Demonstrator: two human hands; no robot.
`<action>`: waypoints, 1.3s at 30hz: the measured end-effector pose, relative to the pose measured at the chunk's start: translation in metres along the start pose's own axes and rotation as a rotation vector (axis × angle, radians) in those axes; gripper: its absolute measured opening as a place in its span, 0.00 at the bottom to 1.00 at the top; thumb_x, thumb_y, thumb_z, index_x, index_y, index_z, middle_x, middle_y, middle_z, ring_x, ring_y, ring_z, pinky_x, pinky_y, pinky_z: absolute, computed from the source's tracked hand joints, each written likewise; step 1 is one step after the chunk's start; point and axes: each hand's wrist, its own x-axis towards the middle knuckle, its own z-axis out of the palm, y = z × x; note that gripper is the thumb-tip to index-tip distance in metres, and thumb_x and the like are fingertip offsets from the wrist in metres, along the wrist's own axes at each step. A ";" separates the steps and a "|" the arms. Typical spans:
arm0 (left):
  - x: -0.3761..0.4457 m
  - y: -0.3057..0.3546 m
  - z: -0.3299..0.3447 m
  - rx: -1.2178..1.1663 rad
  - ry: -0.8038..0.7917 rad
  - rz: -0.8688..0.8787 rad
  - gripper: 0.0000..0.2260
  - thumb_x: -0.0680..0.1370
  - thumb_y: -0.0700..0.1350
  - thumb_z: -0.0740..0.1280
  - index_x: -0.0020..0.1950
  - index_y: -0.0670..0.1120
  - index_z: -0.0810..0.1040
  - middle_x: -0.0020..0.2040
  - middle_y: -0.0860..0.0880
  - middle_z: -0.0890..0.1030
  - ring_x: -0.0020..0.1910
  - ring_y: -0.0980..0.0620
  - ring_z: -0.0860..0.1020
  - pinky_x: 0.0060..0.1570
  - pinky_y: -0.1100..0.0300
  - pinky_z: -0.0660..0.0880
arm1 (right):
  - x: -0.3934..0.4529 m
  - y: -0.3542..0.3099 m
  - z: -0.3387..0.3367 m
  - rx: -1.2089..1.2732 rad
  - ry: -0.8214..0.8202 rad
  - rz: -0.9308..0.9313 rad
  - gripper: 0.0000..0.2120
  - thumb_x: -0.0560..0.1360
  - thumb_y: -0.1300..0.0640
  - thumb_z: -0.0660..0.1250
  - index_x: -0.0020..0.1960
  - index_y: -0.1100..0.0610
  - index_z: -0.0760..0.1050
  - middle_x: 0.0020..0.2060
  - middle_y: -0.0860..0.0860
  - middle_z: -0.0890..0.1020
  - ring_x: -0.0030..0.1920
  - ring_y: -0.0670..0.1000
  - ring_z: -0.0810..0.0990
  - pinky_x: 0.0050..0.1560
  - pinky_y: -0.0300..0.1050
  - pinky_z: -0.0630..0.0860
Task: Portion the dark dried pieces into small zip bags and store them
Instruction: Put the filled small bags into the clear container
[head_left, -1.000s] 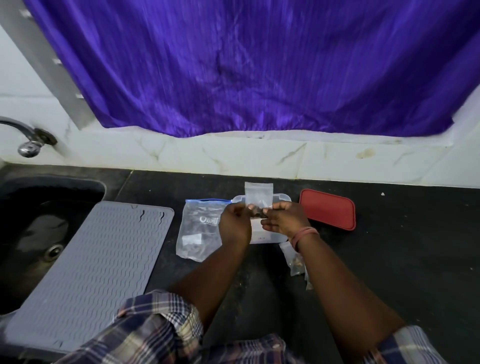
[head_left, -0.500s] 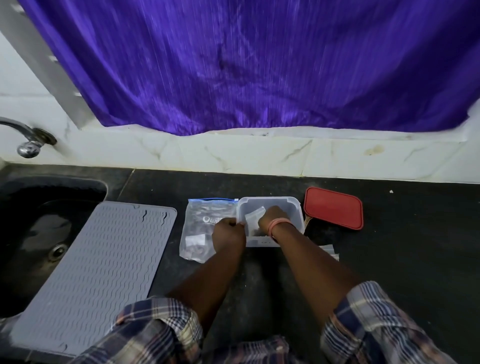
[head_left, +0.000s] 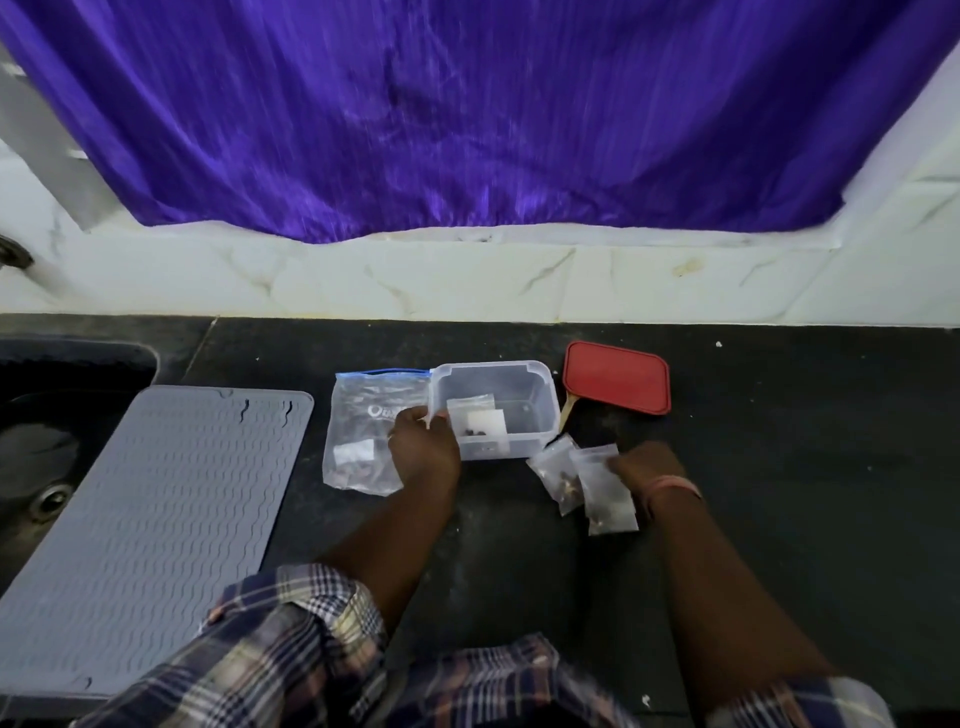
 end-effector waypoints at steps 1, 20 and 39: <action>-0.001 -0.001 0.001 0.011 0.020 0.004 0.17 0.82 0.47 0.67 0.69 0.42 0.76 0.66 0.41 0.79 0.65 0.42 0.77 0.66 0.50 0.72 | -0.003 0.009 0.005 0.016 -0.062 0.022 0.24 0.71 0.51 0.74 0.62 0.64 0.79 0.58 0.62 0.82 0.56 0.61 0.81 0.52 0.47 0.75; -0.008 -0.015 0.000 -0.094 0.009 0.009 0.16 0.82 0.46 0.68 0.70 0.49 0.76 0.69 0.41 0.77 0.65 0.42 0.78 0.63 0.51 0.74 | -0.036 -0.015 -0.028 0.492 -0.312 -0.003 0.09 0.75 0.62 0.72 0.55 0.61 0.81 0.47 0.58 0.84 0.46 0.58 0.83 0.49 0.54 0.83; 0.018 -0.020 -0.015 -0.072 -0.139 -0.112 0.10 0.80 0.44 0.70 0.61 0.50 0.83 0.57 0.47 0.85 0.53 0.46 0.84 0.59 0.47 0.81 | -0.056 -0.177 0.078 -0.120 -0.278 -0.200 0.10 0.81 0.48 0.64 0.52 0.56 0.75 0.43 0.54 0.78 0.41 0.52 0.74 0.47 0.47 0.76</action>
